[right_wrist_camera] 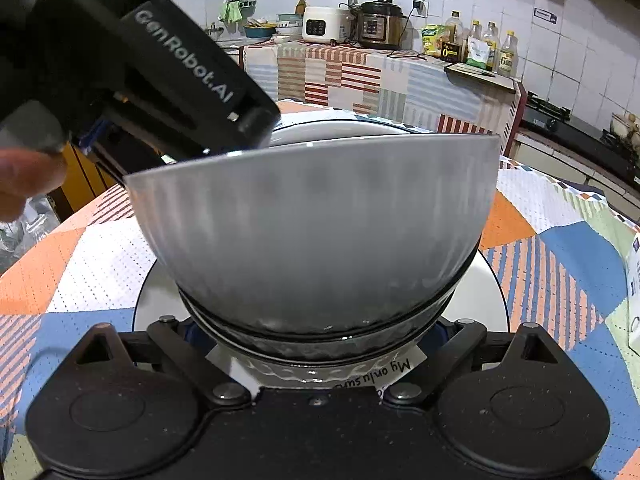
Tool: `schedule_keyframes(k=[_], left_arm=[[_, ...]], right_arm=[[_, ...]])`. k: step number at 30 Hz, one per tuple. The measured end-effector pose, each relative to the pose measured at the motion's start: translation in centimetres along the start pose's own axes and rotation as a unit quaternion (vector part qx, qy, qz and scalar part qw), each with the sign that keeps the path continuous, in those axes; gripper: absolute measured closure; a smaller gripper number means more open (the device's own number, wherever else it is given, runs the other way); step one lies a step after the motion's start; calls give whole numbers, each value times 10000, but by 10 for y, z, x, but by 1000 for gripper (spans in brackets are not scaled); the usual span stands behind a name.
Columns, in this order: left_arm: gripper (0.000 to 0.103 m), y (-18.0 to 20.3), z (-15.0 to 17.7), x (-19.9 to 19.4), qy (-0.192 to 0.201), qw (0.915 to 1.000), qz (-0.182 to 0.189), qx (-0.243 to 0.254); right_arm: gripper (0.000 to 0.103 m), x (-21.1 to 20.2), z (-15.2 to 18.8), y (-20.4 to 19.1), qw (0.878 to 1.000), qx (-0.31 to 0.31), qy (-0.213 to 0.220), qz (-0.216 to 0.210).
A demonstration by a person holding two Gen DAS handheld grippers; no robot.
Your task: Organize plates and bowls
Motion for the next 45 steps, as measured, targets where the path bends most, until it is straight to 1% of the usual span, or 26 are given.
schedule_keyframes(k=[2, 4, 6, 7, 9, 10, 12, 14, 16, 18, 21, 22, 24, 26, 27, 29, 31, 35, 36, 37, 40, 41, 42, 45], left_arm=[[57, 0, 1, -1, 70, 10000, -56, -25], [57, -1, 2, -5, 226, 9996, -172, 32], [57, -3, 5, -12, 403, 9983, -404, 81], [57, -5, 7, -16, 442, 9980, -455, 78], [56, -8, 10, -27, 605, 9967, -539, 53], [55, -10, 11, -32, 676, 9959, -601, 46], [55, -11, 13, -45, 849, 9940, -683, 81], [55, -11, 16, -60, 1038, 9918, -732, 131], [54, -9, 19, -75, 1266, 9880, -862, 185], [53, -5, 22, -90, 1503, 9825, -1048, 331], [51, 2, 30, -111, 1719, 9768, -1189, 465], [51, 4, 33, -117, 1729, 9760, -1221, 518], [51, 12, 40, -125, 1607, 9748, -1346, 767], [51, 20, 48, -136, 1644, 9715, -1424, 945], [51, 23, 52, -142, 1663, 9703, -1434, 1016], [50, 29, 60, -155, 1667, 9691, -1444, 1101], [47, 33, 67, -168, 1702, 9690, -1428, 1080], [38, 33, 83, -196, 1841, 9688, -1413, 869], [38, 32, 88, -202, 1822, 9688, -1457, 833], [38, 30, 95, -210, 1784, 9679, -1583, 792], [38, 24, 114, -233, 1942, 9591, -1922, 739], [37, 21, 120, -240, 1999, 9572, -1962, 732], [37, 19, 125, -246, 2025, 9570, -1954, 700], [35, 11, 136, -257, 2048, 9594, -1871, 520]], right_arm=[[8, 2, 0, 0, 9999, -105, -80, 101], [7, 0, 1, -3, 9993, -256, -85, 250], [7, -3, 4, -4, 9993, -172, -123, 306], [7, -7, 7, -5, 9992, -130, -105, 375], [7, -17, 14, -7, 9966, -237, 38, 790], [7, -21, 18, -10, 9955, -353, 69, 875], [7, -30, 24, -15, 9948, -403, 135, 929], [7, -43, 27, -20, 9951, -335, 250, 892], [7, -56, 27, -22, 9953, -210, 385, 863], [7, -67, 26, -21, 9954, -31, 499, 820], [7, -83, 22, -21, 9939, 178, 672, 851], [6, -88, 20, -20, 9935, 237, 724, 847], [6, -98, 20, -24, 9945, 186, 676, 775], [6, -108, 23, -26, 9934, 97, 706, 898], [6, -114, 24, -26, 9921, 138, 726, 1017], [6, -126, 24, -24, 9900, 354, 785, 1120], [6, -140, 21, -25, 9877, 560, 849, 1186], [4, -170, 14, -29, 9814, 767, 941, 1490], [3, -177, 14, -32, 9803, 826, 917, 1543], [3, -183, 14, -36, 9806, 852, 855, 1545], [3, -203, 18, -48, 9803, 828, 876, 1567], [3, -211, 21, -51, 9794, 868, 885, 1592], [3, -217, 23, -54, 9790, 947, 895, 1567], [3, -230, 31, -56, 9751, 1239, 791, 1658]])
Point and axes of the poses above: each gripper's, at about its wrist camera, not at the fingertips, and x roughly the way its jaws point, y to its right, z to its underside, the point moved 7 cm from there along x, roughly the way its jaws point, and after that the axes turned 15 degrees about -z, right-handed, at the moved point
